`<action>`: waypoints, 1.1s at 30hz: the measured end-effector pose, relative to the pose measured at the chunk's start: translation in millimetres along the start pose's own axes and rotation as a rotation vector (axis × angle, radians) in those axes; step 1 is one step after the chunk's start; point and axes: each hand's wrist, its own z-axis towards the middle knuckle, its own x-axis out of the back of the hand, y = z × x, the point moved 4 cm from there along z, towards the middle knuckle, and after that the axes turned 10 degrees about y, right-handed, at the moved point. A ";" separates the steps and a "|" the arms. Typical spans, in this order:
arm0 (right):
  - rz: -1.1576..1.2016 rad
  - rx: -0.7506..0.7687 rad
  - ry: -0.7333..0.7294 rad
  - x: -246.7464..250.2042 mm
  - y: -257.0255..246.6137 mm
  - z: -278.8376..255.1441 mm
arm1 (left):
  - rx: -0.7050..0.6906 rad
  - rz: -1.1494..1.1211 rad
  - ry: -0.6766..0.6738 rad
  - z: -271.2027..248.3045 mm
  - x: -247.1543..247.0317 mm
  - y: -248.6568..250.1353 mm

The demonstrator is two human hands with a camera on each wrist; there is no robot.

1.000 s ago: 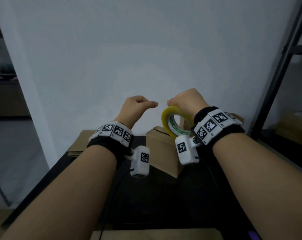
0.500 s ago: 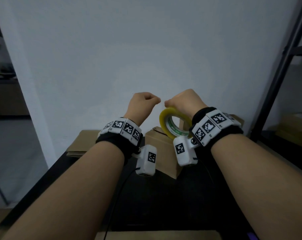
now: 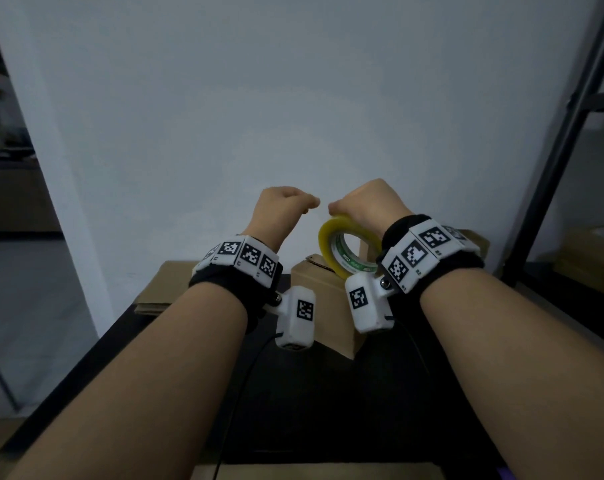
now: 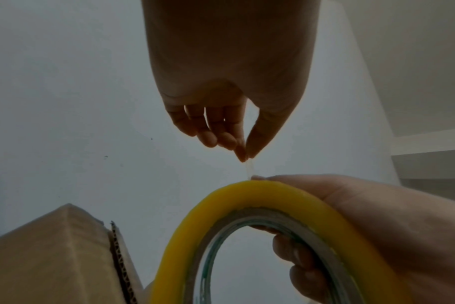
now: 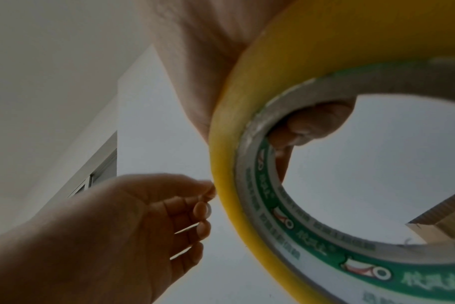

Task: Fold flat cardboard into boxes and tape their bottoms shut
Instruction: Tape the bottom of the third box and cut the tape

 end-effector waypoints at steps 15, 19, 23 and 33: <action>0.233 -0.104 -0.034 18.8 27.7 -9.4 | 0.102 0.159 0.165 6.6 6.1 -31.3; 0.382 -0.177 -0.020 11.6 39.5 -13.2 | 0.147 0.170 0.164 7.0 5.9 -45.9; 0.518 -0.230 -0.027 0.9 47.3 -14.3 | 0.262 0.139 0.164 5.5 0.6 -62.5; 0.744 -0.233 -0.201 -21.2 60.1 -10.0 | 0.346 -0.042 0.090 -4.5 -11.9 -82.6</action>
